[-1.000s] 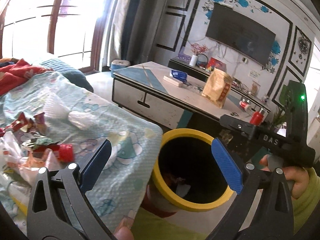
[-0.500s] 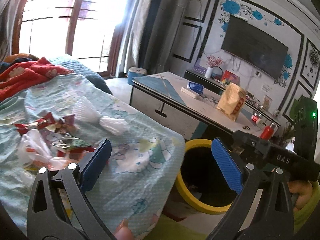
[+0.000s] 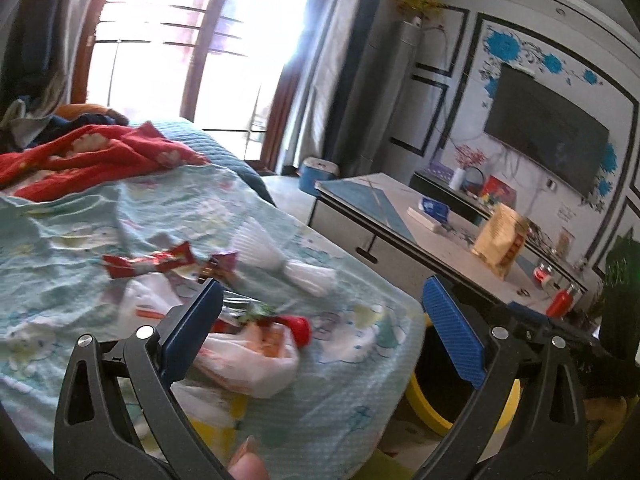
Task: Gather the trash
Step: 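Move both tools back over the remaining trash on the bed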
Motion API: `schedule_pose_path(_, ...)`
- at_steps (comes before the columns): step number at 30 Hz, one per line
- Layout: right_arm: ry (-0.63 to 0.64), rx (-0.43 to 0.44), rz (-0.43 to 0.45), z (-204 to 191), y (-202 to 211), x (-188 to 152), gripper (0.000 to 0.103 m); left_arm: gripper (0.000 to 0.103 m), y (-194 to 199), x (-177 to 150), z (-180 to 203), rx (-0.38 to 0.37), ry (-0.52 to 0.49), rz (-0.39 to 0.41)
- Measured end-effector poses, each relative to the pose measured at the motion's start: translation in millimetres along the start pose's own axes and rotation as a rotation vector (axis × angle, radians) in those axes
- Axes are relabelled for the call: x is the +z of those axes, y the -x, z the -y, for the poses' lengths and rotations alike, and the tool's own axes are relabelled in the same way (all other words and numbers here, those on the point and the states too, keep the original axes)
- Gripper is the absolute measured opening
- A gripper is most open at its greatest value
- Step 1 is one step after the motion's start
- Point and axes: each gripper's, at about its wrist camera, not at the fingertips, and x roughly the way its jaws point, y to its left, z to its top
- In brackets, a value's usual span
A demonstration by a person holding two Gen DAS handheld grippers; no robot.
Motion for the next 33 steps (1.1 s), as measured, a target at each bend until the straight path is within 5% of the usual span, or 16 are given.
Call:
schedule_pose_path(21,0.137,0.151,-0.073,-87,-40,-3,0.08,0.092,31,11,-84,0.16,0.107,0.017)
schedule_pose_path(33,0.185,0.211,-0.152,-119,-75,-12,0.08,0.092,40,-9,-125,0.216,0.177,-0.056)
